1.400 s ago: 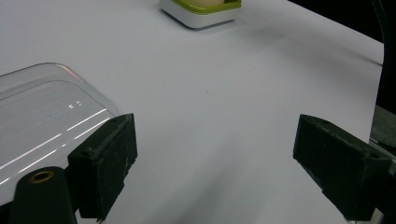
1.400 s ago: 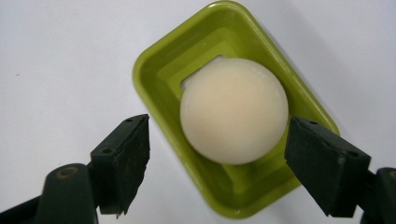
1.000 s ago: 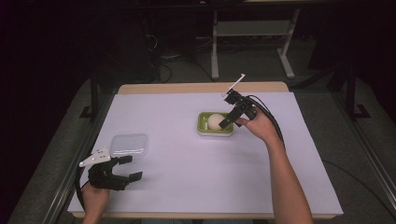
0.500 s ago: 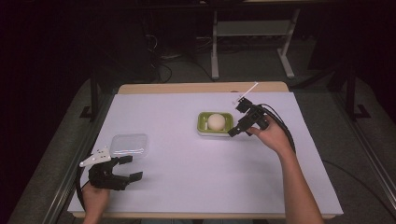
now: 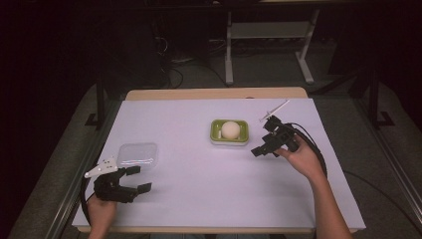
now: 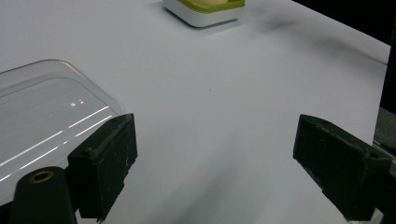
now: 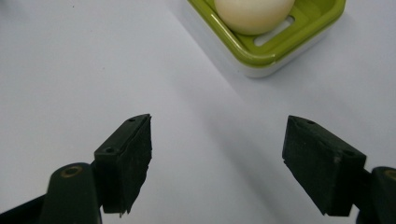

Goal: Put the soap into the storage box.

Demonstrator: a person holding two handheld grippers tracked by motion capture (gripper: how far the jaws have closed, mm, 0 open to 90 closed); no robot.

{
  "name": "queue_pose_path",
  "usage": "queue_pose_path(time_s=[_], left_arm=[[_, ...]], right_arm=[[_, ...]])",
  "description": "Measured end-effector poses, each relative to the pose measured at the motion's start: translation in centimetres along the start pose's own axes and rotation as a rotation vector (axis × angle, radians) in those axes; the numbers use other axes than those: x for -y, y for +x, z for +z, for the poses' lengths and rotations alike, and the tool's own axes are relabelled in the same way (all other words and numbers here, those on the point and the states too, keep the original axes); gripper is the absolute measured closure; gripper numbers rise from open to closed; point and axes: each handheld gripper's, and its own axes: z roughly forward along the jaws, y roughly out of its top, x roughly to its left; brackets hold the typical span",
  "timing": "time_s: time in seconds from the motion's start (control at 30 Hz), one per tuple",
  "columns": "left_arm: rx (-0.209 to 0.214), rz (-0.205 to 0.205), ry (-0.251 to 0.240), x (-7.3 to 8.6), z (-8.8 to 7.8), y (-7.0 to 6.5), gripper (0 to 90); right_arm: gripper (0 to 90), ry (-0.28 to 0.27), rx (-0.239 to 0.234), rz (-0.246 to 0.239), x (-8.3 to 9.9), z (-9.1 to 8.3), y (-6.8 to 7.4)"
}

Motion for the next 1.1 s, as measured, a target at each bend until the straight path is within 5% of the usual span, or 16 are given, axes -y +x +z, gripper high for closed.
queue_pose_path(time_s=[1.1], left_arm=[[0.004,0.006,0.014,0.0,0.3,-0.3,12.9]], right_arm=[[22.2,-0.060,0.032,0.067,9.0,-0.8,1.3]])
